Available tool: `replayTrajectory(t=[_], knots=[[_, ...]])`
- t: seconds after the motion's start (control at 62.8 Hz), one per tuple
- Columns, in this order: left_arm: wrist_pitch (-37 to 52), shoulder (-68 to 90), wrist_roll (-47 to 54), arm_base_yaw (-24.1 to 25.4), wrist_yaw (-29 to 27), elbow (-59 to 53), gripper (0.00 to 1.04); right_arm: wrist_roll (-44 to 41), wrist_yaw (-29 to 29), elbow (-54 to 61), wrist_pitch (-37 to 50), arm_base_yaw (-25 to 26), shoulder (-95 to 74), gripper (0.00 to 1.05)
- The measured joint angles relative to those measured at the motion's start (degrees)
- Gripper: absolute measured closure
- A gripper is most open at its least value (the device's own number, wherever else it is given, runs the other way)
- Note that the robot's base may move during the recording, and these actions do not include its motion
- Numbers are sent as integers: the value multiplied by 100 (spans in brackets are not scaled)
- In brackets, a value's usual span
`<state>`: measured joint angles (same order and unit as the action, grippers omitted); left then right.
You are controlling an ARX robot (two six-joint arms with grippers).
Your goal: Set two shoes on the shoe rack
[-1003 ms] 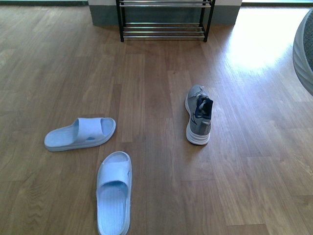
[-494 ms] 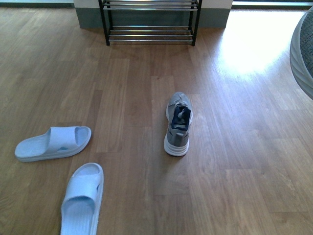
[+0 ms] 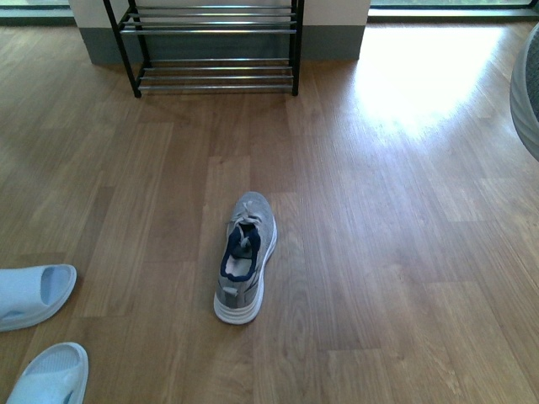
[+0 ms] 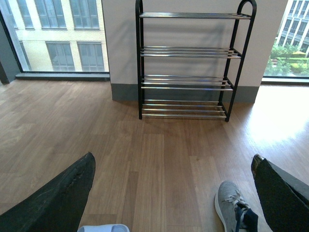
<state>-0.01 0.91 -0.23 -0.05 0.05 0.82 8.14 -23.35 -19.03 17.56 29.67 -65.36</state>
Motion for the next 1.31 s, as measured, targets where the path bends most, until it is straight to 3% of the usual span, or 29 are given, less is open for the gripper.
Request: replayTrajectory(t=[0.86, 0.923, 0.939, 1.003, 1.162, 1.306], knots=[[0, 0, 0, 0, -7, 0, 9, -2, -63, 4, 0, -31, 4, 103], [-1038, 538, -391, -415, -1099, 398, 9, -2, -57, 4, 0, -31, 4, 103], [-1602, 1043, -680, -686, -1814, 680, 9, -2, -55, 4, 0, -28, 4, 103], [-2055, 1996, -863, -1010, -2551, 1023, 9, -2, -48, 4, 0, -28, 4, 103], [-756, 4568, -887, -1725, -2549, 1639, 9, -2, -48, 4, 0, -28, 4, 103], [457, 6957, -793, -2218, -2116, 2452, 9, -2, -48, 4, 0, -31, 4, 103]])
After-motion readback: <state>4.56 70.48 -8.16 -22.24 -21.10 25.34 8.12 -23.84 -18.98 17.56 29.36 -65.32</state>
